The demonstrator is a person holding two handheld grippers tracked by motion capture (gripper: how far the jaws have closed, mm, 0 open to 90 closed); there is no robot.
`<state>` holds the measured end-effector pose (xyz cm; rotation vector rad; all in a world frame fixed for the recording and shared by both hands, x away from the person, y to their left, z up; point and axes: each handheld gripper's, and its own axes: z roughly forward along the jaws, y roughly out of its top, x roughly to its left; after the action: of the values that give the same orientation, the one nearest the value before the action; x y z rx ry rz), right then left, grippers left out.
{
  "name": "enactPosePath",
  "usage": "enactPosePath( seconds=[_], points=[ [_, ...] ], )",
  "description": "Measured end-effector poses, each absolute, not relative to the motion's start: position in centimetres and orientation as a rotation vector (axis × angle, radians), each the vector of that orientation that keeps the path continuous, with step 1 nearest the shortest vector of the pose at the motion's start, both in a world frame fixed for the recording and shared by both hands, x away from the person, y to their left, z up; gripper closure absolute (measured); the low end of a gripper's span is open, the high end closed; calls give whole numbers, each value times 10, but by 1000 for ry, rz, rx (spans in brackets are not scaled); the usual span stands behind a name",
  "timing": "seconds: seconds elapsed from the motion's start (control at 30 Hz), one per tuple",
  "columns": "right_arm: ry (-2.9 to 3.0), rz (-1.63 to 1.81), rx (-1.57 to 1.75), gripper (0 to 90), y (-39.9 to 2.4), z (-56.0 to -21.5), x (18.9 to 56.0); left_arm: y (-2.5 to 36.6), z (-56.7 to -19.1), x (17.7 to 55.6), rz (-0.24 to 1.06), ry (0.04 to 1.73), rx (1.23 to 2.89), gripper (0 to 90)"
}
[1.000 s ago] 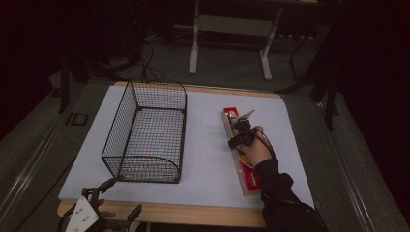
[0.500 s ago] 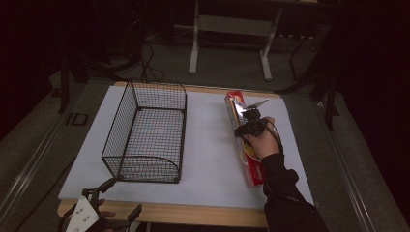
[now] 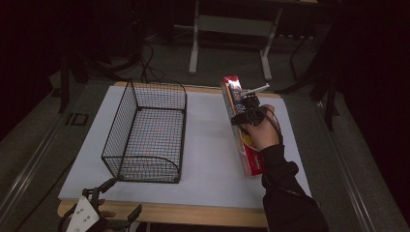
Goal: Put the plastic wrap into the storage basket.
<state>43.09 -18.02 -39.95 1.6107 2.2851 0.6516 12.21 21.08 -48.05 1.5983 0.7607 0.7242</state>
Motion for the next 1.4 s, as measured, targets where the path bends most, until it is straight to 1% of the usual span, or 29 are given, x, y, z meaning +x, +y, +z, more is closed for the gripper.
enactPosePath(
  seconds=[0.23, 0.33, 0.47, 0.5, 0.6, 0.7, 0.83, 0.93, 1.07, 1.17, 1.23, 1.4],
  points=[
    [2281, 672, 1561, 394, -168, -378, 430, 210, -481, 122, 728, 757, 1607, 1],
    [2277, 700, 1533, 393, -157, -362, 431, 210, -481, 122, 729, 757, 1610, 1],
    [2272, 711, 1518, 394, -152, -355, 431, 210, -481, 122, 730, 756, 1610, 1],
    [2270, 732, 1488, 394, -141, -343, 429, 210, -481, 122, 731, 754, 1612, 1],
    [2276, 750, 1465, 394, -132, -337, 428, 210, -481, 122, 728, 754, 1613, 1],
    [2289, 774, 1429, 394, -115, -328, 425, 210, -481, 122, 728, 753, 1613, 1],
    [2297, 783, 1414, 394, -106, -325, 425, 210, -481, 122, 729, 752, 1614, 1],
    [2308, 795, 1383, 394, -88, -320, 423, 210, -481, 122, 728, 746, 1616, 1],
    [2320, 814, 1366, 394, -77, -319, 422, 209, -482, 122, 729, 747, 1624, 1],
    [2342, 822, 1331, 394, -56, -316, 422, 209, -482, 121, 731, 742, 1626, 1],
    [2346, 823, 1328, 393, -53, -315, 421, 209, -482, 122, 729, 741, 1625, 1],
    [2375, 840, 1292, 393, -29, -312, 419, 210, -482, 122, 729, 741, 1626, 1]
  ],
)
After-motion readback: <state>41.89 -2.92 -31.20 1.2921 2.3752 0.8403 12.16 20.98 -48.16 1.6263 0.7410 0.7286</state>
